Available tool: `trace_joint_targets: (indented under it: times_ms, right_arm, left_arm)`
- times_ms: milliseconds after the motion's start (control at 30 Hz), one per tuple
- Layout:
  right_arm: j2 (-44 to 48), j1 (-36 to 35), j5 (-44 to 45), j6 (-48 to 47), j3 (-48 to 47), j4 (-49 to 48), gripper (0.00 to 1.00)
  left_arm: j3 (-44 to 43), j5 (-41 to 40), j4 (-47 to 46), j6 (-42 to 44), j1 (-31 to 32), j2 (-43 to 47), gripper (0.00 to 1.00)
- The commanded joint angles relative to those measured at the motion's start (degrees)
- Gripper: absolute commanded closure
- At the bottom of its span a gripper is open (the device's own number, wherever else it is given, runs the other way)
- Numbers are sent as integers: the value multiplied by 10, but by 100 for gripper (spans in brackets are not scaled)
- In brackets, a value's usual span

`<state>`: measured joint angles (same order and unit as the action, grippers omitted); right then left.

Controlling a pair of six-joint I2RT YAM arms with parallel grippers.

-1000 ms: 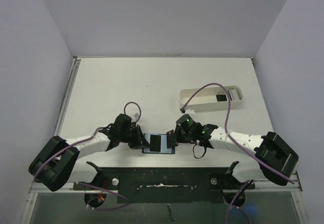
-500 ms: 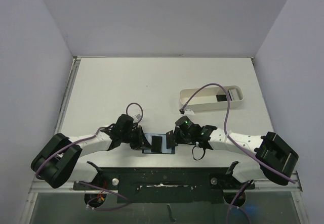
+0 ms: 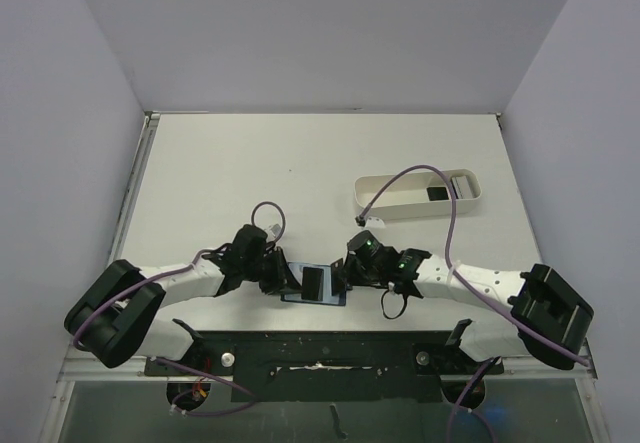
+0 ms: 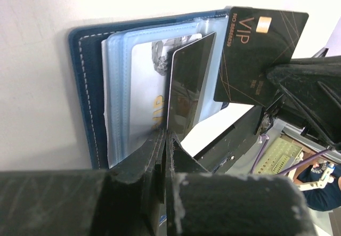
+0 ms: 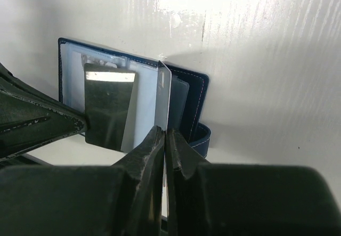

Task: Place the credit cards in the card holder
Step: Insert the credit card into the card holder.

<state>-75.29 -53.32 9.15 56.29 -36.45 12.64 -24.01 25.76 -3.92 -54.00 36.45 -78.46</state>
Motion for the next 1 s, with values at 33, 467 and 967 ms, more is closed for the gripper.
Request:
trace_joint_targets:
  times_ms: [33,467,967]
  right_arm:
    - [37,-6,39,2,-19,57,100]
    - [69,-15,52,35,-1,94,100]
    - [47,-37,67,42,-8,90,100]
  left_arm:
    - [-14,-23,-36,-6,4,-6,100]
    - [-24,1,-44,15,7,-28,100]
    - [-69,9,-59,17,43,-75,100]
